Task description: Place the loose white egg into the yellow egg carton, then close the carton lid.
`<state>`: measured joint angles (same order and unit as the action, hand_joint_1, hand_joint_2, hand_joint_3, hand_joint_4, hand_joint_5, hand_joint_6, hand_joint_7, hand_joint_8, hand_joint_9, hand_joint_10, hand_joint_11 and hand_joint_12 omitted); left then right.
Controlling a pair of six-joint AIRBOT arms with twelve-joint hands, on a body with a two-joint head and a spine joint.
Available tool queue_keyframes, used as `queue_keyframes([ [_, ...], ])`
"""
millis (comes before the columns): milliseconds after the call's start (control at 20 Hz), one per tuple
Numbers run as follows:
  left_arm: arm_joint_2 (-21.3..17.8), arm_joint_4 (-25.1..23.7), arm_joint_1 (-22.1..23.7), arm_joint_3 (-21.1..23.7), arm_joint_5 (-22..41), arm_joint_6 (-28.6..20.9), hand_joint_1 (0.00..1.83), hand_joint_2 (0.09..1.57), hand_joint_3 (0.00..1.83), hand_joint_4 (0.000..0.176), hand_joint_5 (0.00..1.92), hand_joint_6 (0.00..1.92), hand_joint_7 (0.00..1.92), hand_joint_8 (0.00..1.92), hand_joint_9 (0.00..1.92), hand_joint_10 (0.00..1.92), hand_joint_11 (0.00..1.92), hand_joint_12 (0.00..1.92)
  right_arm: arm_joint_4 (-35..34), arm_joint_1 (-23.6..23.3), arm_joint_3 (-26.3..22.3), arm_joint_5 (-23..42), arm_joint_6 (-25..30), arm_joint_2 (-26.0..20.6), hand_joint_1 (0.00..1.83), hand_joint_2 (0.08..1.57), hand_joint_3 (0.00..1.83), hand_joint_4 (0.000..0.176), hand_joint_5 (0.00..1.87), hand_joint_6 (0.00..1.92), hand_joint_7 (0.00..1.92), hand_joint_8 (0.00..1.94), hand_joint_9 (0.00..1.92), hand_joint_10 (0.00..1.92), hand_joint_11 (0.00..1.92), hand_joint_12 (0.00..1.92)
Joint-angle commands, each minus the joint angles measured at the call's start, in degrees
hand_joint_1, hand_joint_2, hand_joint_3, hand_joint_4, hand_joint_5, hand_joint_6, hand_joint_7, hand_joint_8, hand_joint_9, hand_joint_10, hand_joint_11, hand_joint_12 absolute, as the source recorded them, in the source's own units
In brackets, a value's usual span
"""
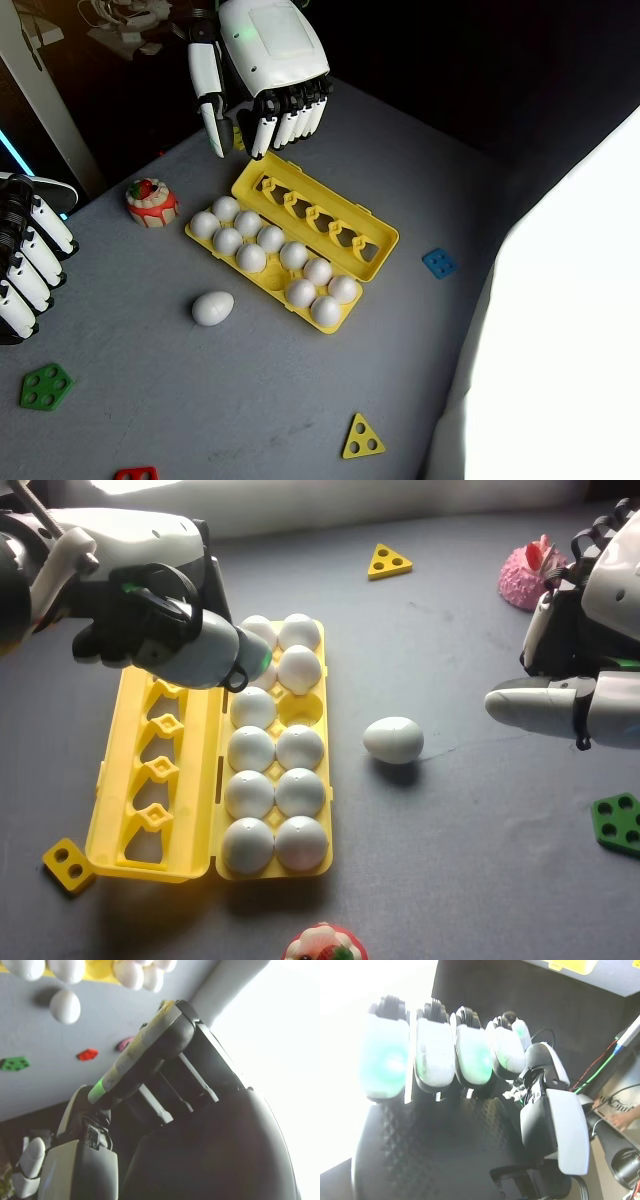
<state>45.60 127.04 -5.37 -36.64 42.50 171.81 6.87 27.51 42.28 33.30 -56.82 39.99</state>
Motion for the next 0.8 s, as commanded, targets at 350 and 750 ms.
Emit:
queue_keyframes([
  [350, -0.01, -3.05, -1.24, -1.03, -3.27, -0.04, 0.33, 1.3, 0.01, 0.015, 0.21, 0.01, 0.22, 0.0, 0.24, 0.02, 0.0, 0.79, -4.98, -0.13, -0.42, 2.84, -0.97, -0.23, 0.16, 1.14, 0.0, 0.009, 0.1, 0.01, 0.06, 0.0, 0.09, 0.02, 0.0, 0.17],
  [750, -0.11, -4.44, -2.06, -0.77, -3.48, -0.03, 0.3, 1.31, 0.01, 0.014, 0.21, 0.0, 0.21, 0.0, 0.23, 0.0, 0.0, 0.77, -36.07, 0.36, -0.45, -0.82, -31.53, 6.53, 0.63, 1.01, 0.0, 0.021, 0.0, 0.0, 0.0, 0.0, 0.02, 0.0, 0.0, 0.0],
])
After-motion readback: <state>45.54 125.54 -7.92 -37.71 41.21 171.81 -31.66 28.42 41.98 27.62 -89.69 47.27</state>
